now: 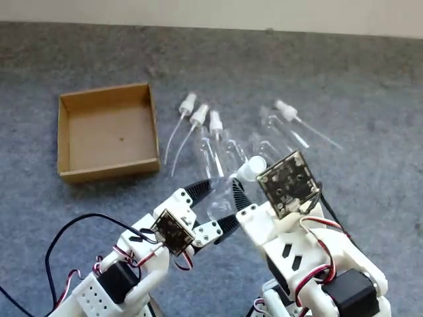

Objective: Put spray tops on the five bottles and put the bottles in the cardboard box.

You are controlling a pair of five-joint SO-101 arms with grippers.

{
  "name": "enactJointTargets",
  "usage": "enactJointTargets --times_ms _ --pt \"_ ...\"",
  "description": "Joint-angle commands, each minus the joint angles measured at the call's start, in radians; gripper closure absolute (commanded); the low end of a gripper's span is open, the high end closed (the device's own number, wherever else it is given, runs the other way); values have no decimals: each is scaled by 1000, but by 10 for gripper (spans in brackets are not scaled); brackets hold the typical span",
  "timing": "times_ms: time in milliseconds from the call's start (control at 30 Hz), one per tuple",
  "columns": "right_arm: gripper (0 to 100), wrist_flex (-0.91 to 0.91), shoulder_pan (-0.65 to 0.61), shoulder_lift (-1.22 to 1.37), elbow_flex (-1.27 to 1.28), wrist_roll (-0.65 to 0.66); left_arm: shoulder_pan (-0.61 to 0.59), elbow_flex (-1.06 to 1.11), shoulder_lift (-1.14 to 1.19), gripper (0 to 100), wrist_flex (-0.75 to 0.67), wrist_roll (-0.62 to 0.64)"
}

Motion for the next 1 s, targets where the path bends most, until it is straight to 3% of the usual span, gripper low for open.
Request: enactJointTargets --times_ms 0,133,333,533,833,967 --pt "841 38 -5 -8 -31 64 -27 -22 -12 878 -25 -9" --pt "839 77 -2 -7 -58 127 -87 -27 -12 878 -25 -3" --pt "839 71 1 -7 -54 149 -199 -28 -12 878 -29 207" --pt "842 71 1 -7 -47 143 -265 -28 -12 878 -31 302" --pt "852 59 8 -8 111 141 -268 -18 -12 878 -117 308" --pt "960 -15 70 -8 189 140 -268 -18 -12 878 -118 304"
